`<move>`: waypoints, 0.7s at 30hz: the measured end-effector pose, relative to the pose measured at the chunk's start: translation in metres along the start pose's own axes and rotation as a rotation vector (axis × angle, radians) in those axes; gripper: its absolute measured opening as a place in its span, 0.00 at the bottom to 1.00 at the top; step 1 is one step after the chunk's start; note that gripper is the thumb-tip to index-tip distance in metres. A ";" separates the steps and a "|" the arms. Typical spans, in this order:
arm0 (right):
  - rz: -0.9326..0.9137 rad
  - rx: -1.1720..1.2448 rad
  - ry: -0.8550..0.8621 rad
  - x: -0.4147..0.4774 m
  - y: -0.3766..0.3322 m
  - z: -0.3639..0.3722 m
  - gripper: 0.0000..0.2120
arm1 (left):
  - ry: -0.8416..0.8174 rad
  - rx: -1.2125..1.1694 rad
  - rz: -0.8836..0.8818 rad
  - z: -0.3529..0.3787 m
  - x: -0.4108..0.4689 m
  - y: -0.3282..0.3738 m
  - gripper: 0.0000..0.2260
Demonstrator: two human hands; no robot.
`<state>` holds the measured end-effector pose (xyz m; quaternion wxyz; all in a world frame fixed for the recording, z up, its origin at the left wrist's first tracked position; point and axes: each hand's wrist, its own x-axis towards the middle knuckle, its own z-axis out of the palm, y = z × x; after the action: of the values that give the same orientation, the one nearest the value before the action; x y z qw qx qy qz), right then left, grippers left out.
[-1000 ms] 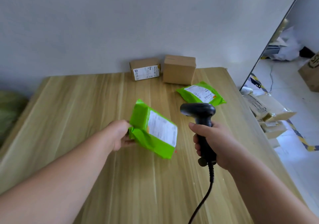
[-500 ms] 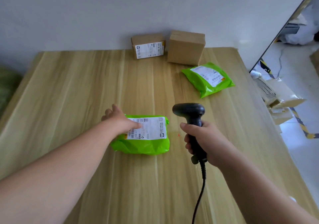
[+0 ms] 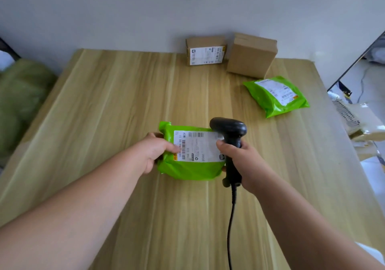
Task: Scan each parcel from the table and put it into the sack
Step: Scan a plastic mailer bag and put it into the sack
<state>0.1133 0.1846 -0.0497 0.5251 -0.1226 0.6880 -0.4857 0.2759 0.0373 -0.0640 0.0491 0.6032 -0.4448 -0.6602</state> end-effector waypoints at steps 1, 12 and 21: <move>-0.028 -0.009 -0.002 -0.005 -0.006 0.004 0.07 | -0.008 -0.005 0.022 -0.007 -0.006 0.002 0.20; -0.356 -0.153 -0.124 -0.114 -0.071 0.092 0.11 | -0.032 0.086 0.251 -0.147 -0.120 0.032 0.14; -0.416 -0.167 -0.085 -0.193 -0.053 0.220 0.15 | -0.251 0.059 0.424 -0.248 -0.214 0.014 0.30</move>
<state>0.3608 0.1709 0.1147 0.4302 -0.3251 0.6630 -0.5193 0.5349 0.0261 0.1366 0.1132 0.4111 -0.5831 -0.6915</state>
